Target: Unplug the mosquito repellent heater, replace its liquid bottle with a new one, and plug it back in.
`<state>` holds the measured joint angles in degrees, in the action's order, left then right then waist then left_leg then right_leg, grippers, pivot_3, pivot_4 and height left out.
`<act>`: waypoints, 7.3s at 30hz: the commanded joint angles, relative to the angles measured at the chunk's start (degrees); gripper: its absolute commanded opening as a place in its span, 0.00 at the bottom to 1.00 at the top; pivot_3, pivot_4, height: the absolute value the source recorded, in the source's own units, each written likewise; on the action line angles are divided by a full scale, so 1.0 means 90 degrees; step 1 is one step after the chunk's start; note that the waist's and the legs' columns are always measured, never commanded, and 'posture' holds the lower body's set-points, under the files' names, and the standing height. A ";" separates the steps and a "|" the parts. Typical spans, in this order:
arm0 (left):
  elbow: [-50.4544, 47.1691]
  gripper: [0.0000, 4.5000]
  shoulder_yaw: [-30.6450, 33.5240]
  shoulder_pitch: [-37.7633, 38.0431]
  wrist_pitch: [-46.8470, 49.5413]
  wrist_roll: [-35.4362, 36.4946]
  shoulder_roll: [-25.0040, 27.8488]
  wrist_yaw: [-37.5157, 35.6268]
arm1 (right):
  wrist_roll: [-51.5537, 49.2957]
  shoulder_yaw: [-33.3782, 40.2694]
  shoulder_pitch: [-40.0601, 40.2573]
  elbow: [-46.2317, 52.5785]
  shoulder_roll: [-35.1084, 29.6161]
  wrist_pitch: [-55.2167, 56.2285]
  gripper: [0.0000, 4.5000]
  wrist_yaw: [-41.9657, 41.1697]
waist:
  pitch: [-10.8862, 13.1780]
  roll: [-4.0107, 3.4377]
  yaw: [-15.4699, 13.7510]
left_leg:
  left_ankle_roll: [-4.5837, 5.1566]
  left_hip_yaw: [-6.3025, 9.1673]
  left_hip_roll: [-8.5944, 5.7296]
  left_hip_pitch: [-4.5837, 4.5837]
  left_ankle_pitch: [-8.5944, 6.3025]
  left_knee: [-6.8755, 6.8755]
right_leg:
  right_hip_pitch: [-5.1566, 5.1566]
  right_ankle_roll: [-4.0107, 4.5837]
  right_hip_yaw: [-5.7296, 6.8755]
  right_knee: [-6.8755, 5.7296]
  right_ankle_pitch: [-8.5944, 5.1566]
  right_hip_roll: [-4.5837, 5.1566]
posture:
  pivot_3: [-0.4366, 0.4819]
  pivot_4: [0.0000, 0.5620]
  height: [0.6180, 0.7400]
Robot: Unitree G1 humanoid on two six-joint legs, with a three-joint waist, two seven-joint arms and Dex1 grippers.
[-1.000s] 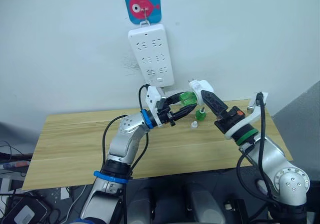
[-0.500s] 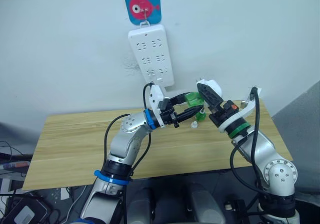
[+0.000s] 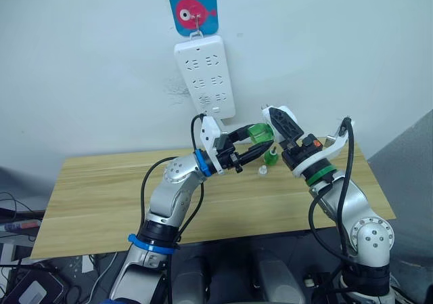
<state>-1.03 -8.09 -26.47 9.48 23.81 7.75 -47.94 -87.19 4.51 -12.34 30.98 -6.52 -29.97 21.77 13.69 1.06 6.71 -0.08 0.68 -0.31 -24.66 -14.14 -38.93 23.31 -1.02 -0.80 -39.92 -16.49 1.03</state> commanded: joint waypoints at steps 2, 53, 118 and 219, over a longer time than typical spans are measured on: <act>-0.0258 0.51 -0.0073 0.0009 -0.0135 -0.0013 -0.0025 -0.0021 | -0.0218 -0.0012 -0.0105 0.0171 0.0059 0.0088 0.68 -0.0026 | -0.0004 0.0001 0.0000 | 0.0000 0.0000 0.0000 0.0000 0.0000 0.0000 | 0.0000 0.0000 0.0000 0.0000 0.0000 0.0000 | 0.21 0.33 1.00; 0.3959 0.98 0.1323 -0.2766 -0.0482 -0.0557 0.1774 -0.1016 | 0.2935 -0.0542 -0.1159 0.1422 -0.2940 -0.1971 0.68 -0.2228 | -0.0003 0.0005 -0.0175 | 0.0004 0.0011 -0.0003 -0.0005 -0.0001 -0.0003 | 0.0001 0.0000 0.0015 0.0005 0.0000 0.0004 | 0.21 0.37 1.00; 0.2636 0.29 0.1326 -0.2233 0.0858 -0.0212 0.1743 -0.1472 | 0.8220 -0.2232 -0.3472 -0.1489 -0.0385 -0.1917 0.68 -0.3323 | -0.0015 0.0005 0.0090 | 0.0002 0.0011 -0.0004 -0.0001 0.0003 -0.0003 | 0.0015 0.0002 0.0011 -0.0017 0.0003 0.0008 | 0.24 0.34 1.00; -0.2972 0.85 0.2184 0.2344 0.1675 0.1258 0.4226 -0.1096 | 0.8709 -0.1936 -0.2458 -0.1041 -0.0608 -0.1167 0.01 -0.4823 | -0.0068 0.0020 -0.0375 | 0.0003 0.0014 -0.0003 0.0013 0.0001 0.0009 | 0.0005 0.0003 0.0015 -0.0008 0.0003 0.0015 | 0.39 0.35 1.00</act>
<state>-26.94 11.47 -4.83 25.56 35.09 45.73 -58.01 -8.27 -15.68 -33.06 19.76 -11.96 -40.62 -22.07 13.08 1.24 3.33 -0.05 0.80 -0.33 -24.55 -14.13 -38.86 23.35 -0.99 -0.67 -40.00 -16.47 1.16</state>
